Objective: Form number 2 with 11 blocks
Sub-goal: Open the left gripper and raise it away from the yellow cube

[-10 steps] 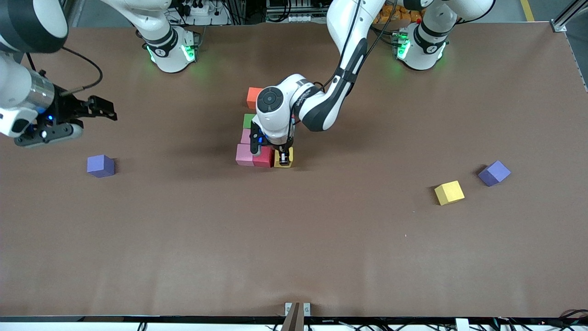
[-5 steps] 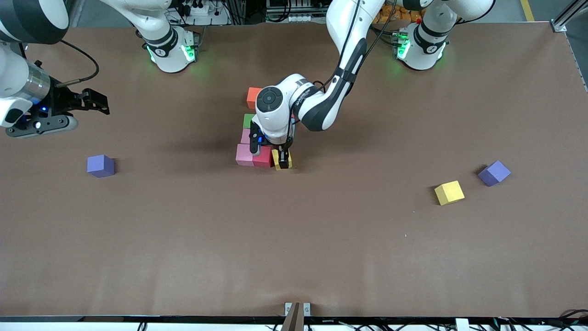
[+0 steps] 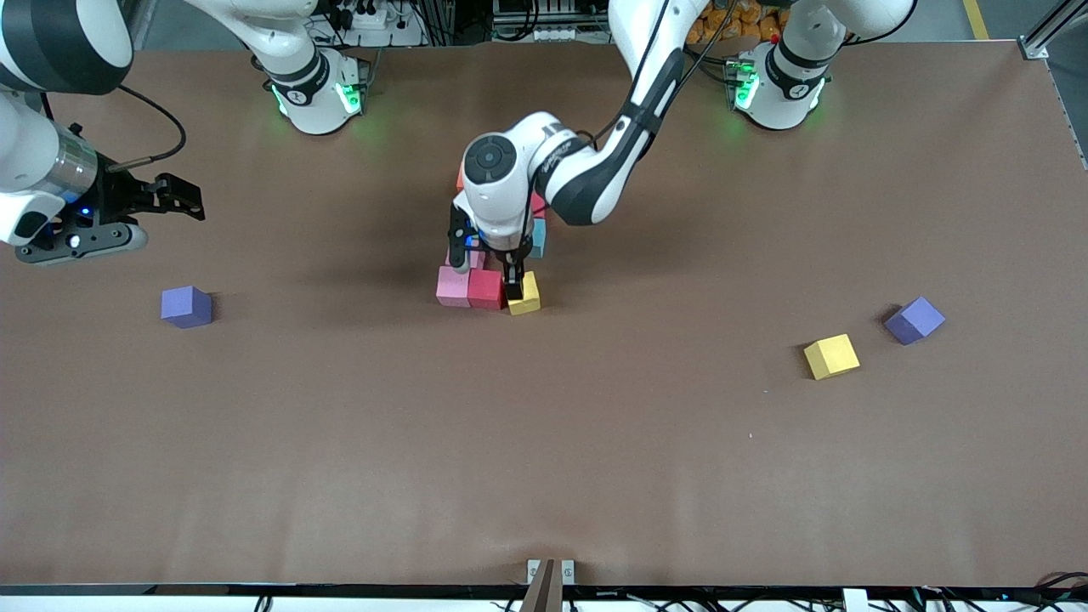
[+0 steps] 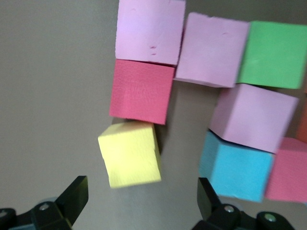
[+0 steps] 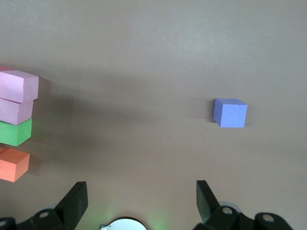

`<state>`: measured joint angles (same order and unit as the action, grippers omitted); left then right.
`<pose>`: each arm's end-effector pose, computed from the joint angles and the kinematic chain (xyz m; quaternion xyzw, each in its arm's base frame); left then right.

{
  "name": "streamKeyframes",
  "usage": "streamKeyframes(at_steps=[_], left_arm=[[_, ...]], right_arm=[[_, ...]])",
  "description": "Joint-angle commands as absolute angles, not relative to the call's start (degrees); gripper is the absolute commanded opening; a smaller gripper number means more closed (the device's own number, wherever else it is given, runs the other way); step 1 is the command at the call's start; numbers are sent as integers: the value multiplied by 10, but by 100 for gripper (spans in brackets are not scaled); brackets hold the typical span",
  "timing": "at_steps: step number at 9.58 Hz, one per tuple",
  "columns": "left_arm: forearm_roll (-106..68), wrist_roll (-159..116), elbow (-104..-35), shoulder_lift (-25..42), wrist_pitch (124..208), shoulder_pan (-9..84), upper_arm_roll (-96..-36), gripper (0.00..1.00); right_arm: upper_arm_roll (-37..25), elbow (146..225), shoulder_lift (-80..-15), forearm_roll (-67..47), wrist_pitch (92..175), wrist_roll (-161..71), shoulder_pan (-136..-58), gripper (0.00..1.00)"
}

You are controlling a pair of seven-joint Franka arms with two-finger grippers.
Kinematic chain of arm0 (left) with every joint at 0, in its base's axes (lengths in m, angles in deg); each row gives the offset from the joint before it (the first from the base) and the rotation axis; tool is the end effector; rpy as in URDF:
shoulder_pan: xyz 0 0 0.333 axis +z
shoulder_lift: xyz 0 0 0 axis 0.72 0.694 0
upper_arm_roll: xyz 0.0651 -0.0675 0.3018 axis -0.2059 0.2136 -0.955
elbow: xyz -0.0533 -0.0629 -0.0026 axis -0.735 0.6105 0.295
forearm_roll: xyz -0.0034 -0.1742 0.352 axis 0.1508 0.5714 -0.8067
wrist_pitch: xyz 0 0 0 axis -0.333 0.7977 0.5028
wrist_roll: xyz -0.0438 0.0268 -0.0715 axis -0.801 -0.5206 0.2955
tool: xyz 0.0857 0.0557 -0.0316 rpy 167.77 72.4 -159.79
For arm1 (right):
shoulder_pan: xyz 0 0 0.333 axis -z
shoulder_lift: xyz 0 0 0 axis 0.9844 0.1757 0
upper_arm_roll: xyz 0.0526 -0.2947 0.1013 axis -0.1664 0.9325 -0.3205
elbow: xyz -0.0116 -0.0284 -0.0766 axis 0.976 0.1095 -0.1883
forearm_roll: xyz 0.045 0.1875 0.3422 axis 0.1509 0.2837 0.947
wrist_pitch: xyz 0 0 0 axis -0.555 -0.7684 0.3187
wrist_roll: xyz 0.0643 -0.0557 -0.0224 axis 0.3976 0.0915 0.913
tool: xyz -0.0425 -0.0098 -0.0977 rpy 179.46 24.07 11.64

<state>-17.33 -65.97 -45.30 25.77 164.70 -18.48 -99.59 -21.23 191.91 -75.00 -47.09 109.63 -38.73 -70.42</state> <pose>0.4395 -0.5897 0.2963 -0.7319 0.6813 0.0126 0.0084 0.5223 0.0041 0.5337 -0.9906 -0.1016 0.0911 0.0000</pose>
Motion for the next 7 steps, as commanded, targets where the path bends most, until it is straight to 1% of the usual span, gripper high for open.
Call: streamKeyframes(at_steps=[1,4,5,7], left_arm=[[-167,-616,-471,175,1560,-157,-989,100],[-172,-589,-472,105,1481,-93,-1001,100],[-201,-581,-471,83,1458,-75,-1010,100],[-237,-507,-471,32,1418,-9,-1009,100]], right_arm=[[-206,1916,-748,-480,1096,-397,-714,100],[-207,1915,-749,-479,1097,-397,-714,100],[-207,1915,-749,-479,1097,-397,-714,100],[-207,1915,-749,-479,1097,-397,-714,100]])
